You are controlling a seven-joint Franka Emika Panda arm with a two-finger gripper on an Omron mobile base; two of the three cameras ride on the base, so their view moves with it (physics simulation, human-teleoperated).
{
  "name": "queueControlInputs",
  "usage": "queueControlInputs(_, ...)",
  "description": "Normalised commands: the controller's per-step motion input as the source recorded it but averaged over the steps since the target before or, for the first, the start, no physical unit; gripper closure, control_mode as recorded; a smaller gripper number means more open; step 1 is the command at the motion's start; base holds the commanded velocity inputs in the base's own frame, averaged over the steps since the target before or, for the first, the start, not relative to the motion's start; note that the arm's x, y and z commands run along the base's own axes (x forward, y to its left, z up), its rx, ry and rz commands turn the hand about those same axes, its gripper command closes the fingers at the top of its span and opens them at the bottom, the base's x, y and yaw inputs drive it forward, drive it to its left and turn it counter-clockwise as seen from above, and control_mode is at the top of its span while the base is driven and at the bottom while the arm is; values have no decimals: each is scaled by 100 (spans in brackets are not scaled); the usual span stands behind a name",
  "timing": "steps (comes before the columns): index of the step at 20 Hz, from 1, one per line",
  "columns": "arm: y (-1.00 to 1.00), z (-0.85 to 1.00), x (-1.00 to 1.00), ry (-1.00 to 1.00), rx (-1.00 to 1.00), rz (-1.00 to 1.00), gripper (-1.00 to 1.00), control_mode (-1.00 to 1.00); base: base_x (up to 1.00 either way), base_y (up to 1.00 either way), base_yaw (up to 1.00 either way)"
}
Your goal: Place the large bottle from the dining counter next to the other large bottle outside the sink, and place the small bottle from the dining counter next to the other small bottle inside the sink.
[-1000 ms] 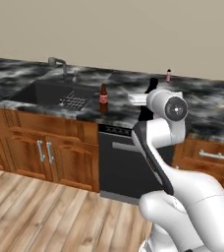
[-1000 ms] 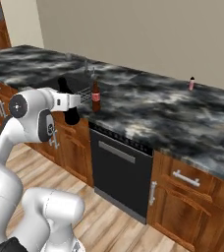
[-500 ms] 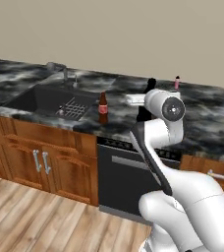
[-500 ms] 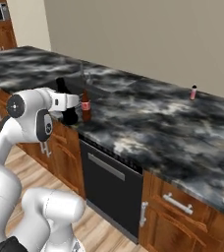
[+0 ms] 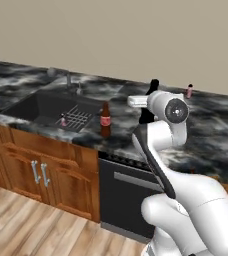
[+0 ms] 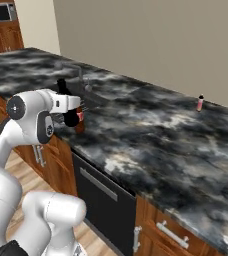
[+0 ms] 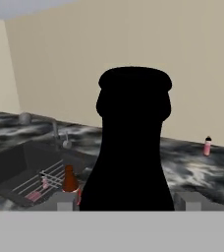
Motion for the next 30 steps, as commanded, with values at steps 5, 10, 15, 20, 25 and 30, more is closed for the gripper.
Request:
queueControlInputs(5, 0, 0, 0, 0, 0, 0, 100, 100, 57, 0, 10)
queueControlInputs(10, 0, 0, 0, 0, 0, 0, 100, 100, 58, 16, 3)
queueControlInputs(15, 0, 0, 0, 0, 0, 0, 100, 100, 53, 40, -2)
queueControlInputs(20, 0, 0, 0, 0, 0, 0, 100, 100, 56, 7, -9)
queueControlInputs(25, 0, 0, 0, 0, 0, 0, 100, 100, 75, -32, -10)
queueControlInputs(30, 0, 0, 0, 0, 0, 0, 100, 100, 73, -11, -16)
